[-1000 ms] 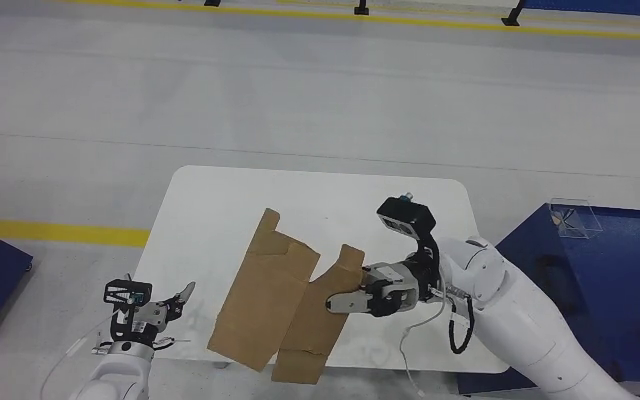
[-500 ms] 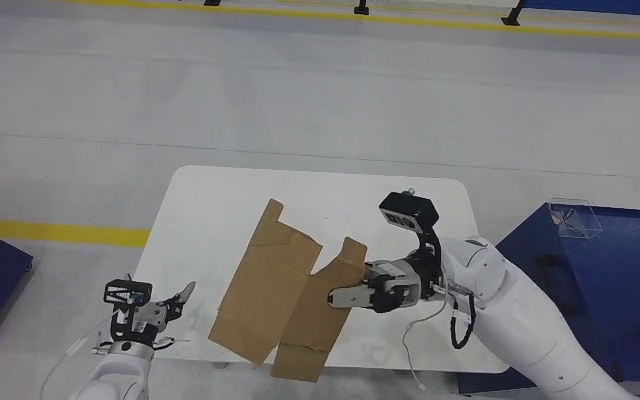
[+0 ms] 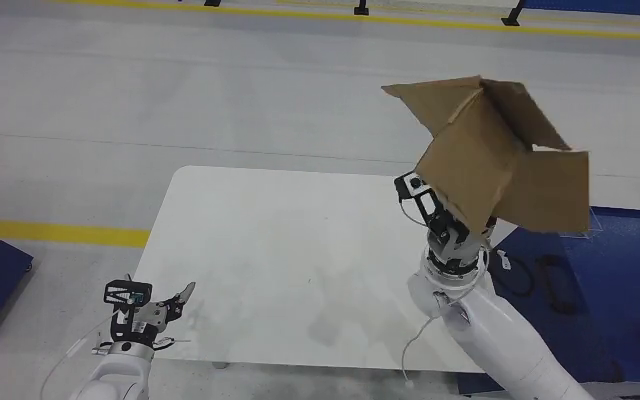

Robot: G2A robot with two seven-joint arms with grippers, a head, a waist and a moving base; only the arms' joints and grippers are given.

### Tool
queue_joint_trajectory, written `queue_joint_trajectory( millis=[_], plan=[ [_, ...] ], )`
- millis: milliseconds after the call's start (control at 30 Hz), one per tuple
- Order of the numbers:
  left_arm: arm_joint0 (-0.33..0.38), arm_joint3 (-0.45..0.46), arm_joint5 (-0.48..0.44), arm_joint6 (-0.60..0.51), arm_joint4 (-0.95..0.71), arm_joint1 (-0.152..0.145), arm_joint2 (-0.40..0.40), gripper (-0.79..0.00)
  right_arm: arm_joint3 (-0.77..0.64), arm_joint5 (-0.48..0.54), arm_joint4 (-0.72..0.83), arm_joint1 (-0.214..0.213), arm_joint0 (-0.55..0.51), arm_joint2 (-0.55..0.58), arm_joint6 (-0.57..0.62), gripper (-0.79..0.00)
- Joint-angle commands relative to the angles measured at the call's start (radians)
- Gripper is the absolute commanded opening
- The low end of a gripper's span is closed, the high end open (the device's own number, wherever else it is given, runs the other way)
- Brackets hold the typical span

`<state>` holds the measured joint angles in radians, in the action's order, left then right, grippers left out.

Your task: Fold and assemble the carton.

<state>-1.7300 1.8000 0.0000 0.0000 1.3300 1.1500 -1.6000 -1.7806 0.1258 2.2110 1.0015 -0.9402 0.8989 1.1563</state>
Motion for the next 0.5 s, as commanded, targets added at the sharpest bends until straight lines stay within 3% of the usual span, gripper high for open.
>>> queue_joint_trajectory(
  millis=[0,67,133,233,300,400,467],
  plan=[
    [0.0,0.0,0.0,0.0,0.0,0.0,0.0,0.0,0.024,-0.143,0.116,0.01,-0.001,-0.023,-0.051,-0.785],
    [0.0,0.0,0.0,0.0,0.0,0.0,0.0,0.0,0.055,-0.305,0.232,0.023,-0.018,-0.063,-0.138,-0.785],
    [0.0,0.0,0.0,0.0,0.0,0.0,0.0,0.0,0.078,-0.378,0.267,0.031,-0.023,-0.082,-0.195,-0.785],
    [0.0,0.0,0.0,0.0,0.0,0.0,0.0,0.0,0.119,-0.606,0.347,0.036,-0.036,-0.127,-0.393,-0.785],
    [0.0,0.0,0.0,0.0,0.0,0.0,0.0,0.0,0.128,-0.759,0.507,0.037,-0.05,-0.14,-0.516,-0.785],
    [0.0,0.0,0.0,0.0,0.0,0.0,0.0,0.0,0.139,-0.825,0.557,0.036,-0.047,-0.101,-0.573,-0.785],
    [0.0,0.0,0.0,0.0,0.0,0.0,0.0,0.0,0.135,-0.809,0.542,0.039,-0.047,-0.072,-0.571,-0.785]
  ],
)
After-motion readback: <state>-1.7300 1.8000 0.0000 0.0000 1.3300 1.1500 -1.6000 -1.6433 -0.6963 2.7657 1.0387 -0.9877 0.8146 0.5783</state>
